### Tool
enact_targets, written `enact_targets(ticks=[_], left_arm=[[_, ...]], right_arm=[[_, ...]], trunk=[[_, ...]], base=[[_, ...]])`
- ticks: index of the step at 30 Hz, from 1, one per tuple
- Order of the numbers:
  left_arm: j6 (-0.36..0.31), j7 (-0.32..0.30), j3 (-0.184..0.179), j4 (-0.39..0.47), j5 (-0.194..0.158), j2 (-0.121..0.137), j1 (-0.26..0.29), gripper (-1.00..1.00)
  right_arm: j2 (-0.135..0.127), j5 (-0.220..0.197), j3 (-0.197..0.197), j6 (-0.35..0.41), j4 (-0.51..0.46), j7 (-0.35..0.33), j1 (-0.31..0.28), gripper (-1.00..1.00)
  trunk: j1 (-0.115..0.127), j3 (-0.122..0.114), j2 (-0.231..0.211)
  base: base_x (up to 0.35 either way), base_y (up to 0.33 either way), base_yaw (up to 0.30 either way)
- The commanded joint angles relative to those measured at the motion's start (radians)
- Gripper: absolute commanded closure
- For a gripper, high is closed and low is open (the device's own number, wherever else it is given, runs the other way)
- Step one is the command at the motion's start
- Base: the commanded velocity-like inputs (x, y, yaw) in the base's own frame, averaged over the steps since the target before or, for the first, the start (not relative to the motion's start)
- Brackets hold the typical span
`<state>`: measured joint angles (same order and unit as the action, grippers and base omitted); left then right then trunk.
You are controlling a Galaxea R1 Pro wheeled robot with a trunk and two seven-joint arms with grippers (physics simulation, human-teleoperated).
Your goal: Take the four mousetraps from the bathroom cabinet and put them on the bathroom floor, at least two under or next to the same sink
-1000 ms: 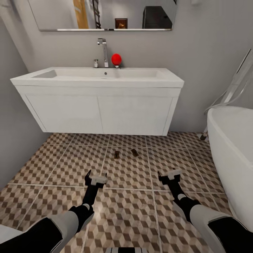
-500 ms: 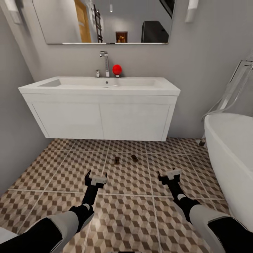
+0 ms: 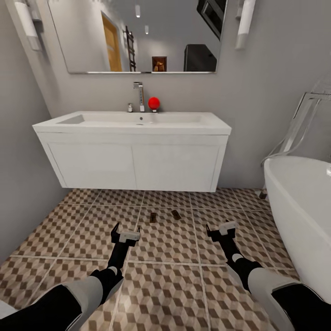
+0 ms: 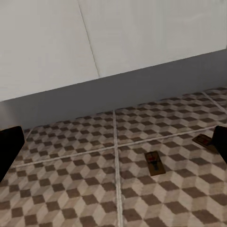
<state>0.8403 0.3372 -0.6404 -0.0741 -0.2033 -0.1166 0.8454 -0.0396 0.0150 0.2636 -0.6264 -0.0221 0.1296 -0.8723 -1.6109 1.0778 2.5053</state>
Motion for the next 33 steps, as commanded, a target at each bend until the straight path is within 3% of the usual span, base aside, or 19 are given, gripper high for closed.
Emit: enact_targets(ticks=[1,24,33], left_arm=[[0.005,0.002,-0.009,-0.004,-0.007,-0.001,0.001,-1.00],[-0.005,0.002,-0.009,-0.004,-0.007,-0.002,0.001,-1.00],[-0.006,0.001,-0.009,-0.004,-0.007,-0.002,0.001,-1.00]], right_arm=[[0.000,0.002,0.009,-0.001,0.001,0.008,-0.001,-1.00],[0.003,0.002,0.009,0.000,0.001,0.008,-0.001,-1.00],[0.005,0.002,0.009,0.001,0.001,0.008,-0.001,-1.00]], trunk=[[0.001,-0.003,0.000],[0.011,-0.092,-0.005],[0.045,-0.120,-0.068]], base=[[0.000,0.000,0.000],[0.000,0.000,0.000],[0.000,0.000,0.000]])
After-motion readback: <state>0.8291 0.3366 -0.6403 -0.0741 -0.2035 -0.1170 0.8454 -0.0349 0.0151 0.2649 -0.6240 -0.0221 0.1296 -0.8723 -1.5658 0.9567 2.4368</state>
